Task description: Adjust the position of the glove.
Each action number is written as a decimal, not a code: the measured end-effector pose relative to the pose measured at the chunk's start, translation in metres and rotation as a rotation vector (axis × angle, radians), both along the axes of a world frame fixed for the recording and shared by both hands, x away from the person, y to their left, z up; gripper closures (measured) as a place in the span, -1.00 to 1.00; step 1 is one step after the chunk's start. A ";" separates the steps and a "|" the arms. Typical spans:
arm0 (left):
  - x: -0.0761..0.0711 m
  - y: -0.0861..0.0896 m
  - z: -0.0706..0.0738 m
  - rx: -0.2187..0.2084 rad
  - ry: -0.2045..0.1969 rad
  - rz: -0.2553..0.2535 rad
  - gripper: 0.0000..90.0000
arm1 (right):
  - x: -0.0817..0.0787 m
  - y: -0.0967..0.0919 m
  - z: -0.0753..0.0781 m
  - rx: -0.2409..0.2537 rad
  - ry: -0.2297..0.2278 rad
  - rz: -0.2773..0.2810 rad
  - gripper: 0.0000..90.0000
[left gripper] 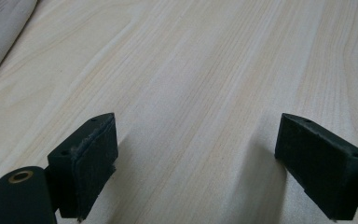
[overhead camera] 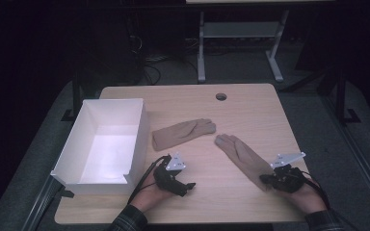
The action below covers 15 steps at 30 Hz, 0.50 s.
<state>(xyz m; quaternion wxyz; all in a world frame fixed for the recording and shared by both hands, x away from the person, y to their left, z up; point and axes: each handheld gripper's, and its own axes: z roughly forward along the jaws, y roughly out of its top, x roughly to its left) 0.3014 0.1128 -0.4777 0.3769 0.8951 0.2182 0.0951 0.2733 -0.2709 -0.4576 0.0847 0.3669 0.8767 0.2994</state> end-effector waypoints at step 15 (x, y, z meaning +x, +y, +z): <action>-0.001 -0.001 0.000 -0.009 0.005 0.007 -0.72 | -0.021 0.044 0.001 0.011 0.014 0.150 1.00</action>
